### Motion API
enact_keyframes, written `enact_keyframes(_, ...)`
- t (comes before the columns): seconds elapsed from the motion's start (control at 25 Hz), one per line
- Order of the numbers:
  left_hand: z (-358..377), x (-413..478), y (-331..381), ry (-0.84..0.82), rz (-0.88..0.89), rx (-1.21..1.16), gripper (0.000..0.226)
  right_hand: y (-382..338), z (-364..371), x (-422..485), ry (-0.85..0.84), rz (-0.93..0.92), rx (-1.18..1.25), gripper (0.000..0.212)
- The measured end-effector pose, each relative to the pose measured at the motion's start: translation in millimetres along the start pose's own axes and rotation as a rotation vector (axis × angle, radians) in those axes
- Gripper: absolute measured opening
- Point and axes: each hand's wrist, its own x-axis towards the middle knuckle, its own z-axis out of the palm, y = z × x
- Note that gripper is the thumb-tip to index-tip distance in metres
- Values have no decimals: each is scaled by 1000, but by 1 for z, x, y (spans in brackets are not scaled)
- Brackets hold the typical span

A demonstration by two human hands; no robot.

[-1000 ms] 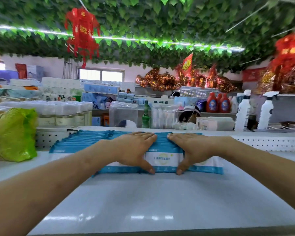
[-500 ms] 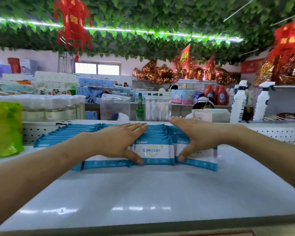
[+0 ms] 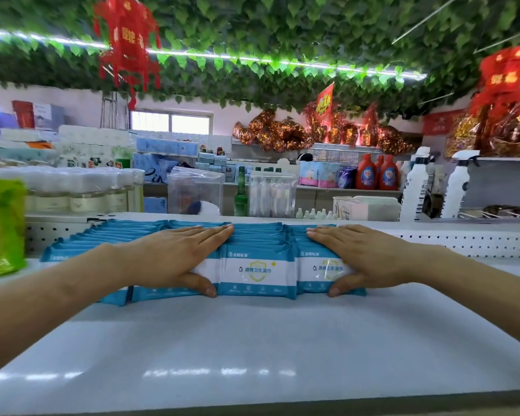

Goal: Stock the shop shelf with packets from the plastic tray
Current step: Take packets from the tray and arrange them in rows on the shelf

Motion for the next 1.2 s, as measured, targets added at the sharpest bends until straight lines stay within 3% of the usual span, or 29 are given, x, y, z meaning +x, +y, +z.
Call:
enact_keyframes(0.28, -18, -19, -10, -31, -45, -15, 114, -10, -19, -9, 36, -26, 10, 116)
enact_keyframes(0.52, -38, -94, -46, 15, -256, -142, 102, -112, -72, 30, 211, -224, 150, 93)
enact_keyframes(0.64, -20, -140, -64, 105, -422, -218, 92, -184, -75, 76, 340, -364, 248, 71)
enact_keyframes(0.72, 4, -165, -63, 243, -527, -394, 81, -230, -68, 108, 411, -397, 254, 61)
enact_keyframes(0.8, 28, -181, -56, 406, -583, -543, 73, -266, -62, 134, 494, -377, 175, 58)
enact_keyframes(0.96, 44, -185, -64, 516, -631, -618, 66, -298, -64, 160, 640, -290, 43, 62)
enact_keyframes(1.2, 52, -183, -69, 439, -625, -571, 62, -310, -78, 170, 554, -393, 38, 64)
